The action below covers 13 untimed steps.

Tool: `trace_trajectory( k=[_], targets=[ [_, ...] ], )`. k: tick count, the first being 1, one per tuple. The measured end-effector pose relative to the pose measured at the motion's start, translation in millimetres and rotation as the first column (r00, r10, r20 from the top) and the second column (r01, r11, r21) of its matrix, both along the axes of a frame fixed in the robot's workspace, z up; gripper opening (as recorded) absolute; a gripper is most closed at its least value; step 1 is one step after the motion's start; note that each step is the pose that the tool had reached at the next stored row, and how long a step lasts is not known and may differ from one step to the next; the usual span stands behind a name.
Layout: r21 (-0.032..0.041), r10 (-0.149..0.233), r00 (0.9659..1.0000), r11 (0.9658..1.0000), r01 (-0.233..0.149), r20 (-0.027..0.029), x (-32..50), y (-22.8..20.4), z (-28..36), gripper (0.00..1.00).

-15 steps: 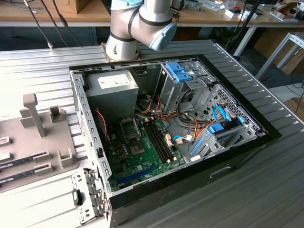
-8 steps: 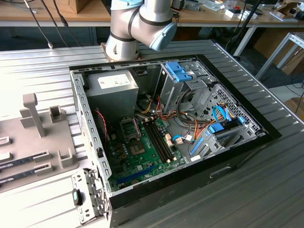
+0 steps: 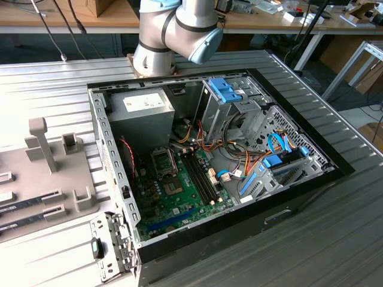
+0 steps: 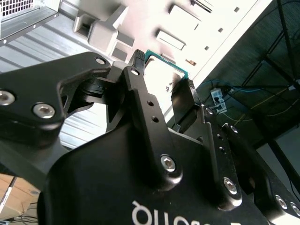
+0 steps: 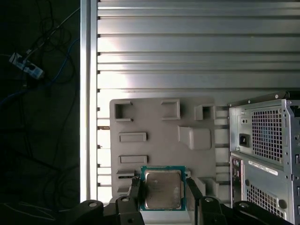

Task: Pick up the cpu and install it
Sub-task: 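Pick up the cpu and move it towards the insertion slot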

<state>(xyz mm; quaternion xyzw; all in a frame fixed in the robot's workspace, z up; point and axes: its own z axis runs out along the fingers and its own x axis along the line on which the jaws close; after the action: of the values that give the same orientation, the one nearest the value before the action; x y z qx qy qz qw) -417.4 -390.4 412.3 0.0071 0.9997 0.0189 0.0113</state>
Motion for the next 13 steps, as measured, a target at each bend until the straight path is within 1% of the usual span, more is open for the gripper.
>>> trace_trajectory(
  k=[10, 13],
  targets=[
    [0.0000, 0.000, 1.0000, 1.0000, 0.000, 0.0000, 5.0, 0.0, -3.7, 0.47],
    [0.0000, 0.000, 1.0000, 1.0000, 0.000, 0.0000, 7.7, 0.0, -5.6, 0.47]
  ],
)
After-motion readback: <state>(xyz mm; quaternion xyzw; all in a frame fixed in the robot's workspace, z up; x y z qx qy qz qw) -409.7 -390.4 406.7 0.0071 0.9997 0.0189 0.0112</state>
